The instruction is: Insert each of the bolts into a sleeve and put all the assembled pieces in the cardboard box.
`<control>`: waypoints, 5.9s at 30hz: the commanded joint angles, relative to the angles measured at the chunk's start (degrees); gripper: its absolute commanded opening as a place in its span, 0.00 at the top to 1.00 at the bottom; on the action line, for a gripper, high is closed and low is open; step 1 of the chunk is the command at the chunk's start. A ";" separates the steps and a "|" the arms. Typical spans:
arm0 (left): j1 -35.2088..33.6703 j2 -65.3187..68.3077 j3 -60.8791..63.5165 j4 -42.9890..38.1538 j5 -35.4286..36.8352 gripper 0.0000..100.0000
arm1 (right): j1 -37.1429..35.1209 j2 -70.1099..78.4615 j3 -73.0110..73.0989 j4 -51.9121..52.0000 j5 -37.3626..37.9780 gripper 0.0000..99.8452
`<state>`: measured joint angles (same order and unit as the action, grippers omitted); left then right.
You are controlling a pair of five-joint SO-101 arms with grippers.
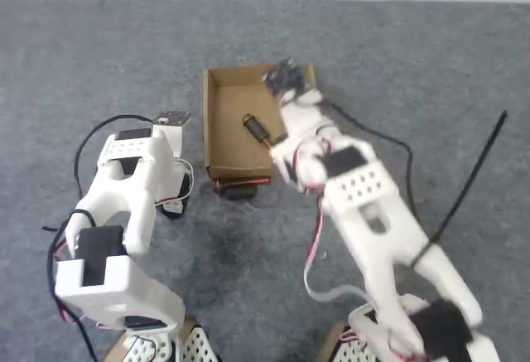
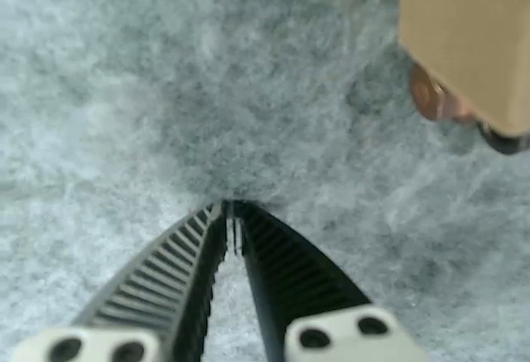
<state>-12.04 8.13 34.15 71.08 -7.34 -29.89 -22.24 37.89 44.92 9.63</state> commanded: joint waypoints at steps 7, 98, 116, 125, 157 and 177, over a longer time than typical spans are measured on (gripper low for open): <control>-1.32 -2.55 -0.40 -2.73 -0.53 0.98 | -12.35 -17.27 13.54 0.40 6.59 0.99; -8.62 -2.99 -5.32 -3.96 -0.44 0.98 | -2.33 16.57 -12.40 11.21 16.70 0.99; -8.53 -2.90 -4.97 -3.96 -0.44 0.98 | 15.78 5.93 0.70 13.67 -4.13 0.99; -4.48 -6.77 0.48 -9.58 -0.18 0.98 | 27.56 7.78 1.93 11.56 -8.53 0.99; 20.75 -25.41 18.86 -24.35 33.41 0.98 | 27.91 24.31 -5.63 8.04 -7.91 0.99; 12.22 -25.49 14.37 -14.51 16.44 0.75 | 27.82 24.31 -5.54 8.04 -7.91 0.99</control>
<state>0.53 -14.64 51.56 55.78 9.80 -2.81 2.73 35.60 54.07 1.71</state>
